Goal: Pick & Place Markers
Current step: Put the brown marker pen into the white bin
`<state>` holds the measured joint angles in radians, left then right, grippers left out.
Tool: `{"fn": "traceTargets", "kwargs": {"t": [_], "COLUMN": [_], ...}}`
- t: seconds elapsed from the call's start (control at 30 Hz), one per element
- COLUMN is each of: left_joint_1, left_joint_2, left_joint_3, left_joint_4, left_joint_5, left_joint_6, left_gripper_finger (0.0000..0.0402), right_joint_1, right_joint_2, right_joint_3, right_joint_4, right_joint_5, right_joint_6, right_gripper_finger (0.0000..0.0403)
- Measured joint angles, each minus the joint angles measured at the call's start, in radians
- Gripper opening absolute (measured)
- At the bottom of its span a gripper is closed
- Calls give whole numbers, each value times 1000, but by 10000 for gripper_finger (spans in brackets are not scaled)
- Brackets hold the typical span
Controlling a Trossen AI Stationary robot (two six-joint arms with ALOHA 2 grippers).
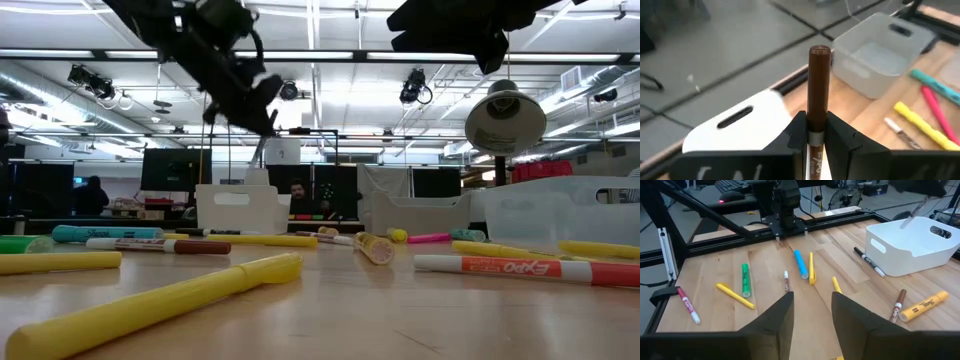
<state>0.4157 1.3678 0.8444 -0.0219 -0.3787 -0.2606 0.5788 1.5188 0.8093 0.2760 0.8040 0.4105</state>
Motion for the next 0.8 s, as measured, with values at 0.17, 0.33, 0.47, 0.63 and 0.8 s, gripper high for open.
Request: {"fn": "traceTargets", "kwargs": {"t": [0.17, 0.33, 0.47, 0.63, 0.8], "left_joint_1": [133, 179, 191, 197, 197], "left_joint_2": [70, 172, 253, 341, 394], "left_joint_3": [0, 0, 50, 145, 211], "left_joint_4": [-11, -37, -84, -161, -218], "left_joint_5": [171, 231, 235, 234, 234], "left_joint_6": [-53, -70, -71, -69, -70], "left_gripper_finger": [44, 44, 45, 55, 54], "right_joint_1": [-11, -18, -17, -17, -17], "right_joint_2": [0, 0, 0, 0, 0], "right_joint_3": [0, 0, 0, 0, 0], "right_joint_4": [0, 2, 1, 0, -2], "right_joint_5": [0, 0, 0, 0, -2], "right_joint_6": [0, 0, 0, 0, 0], "right_gripper_finger": [135, 135, 135, 135, 135]}}
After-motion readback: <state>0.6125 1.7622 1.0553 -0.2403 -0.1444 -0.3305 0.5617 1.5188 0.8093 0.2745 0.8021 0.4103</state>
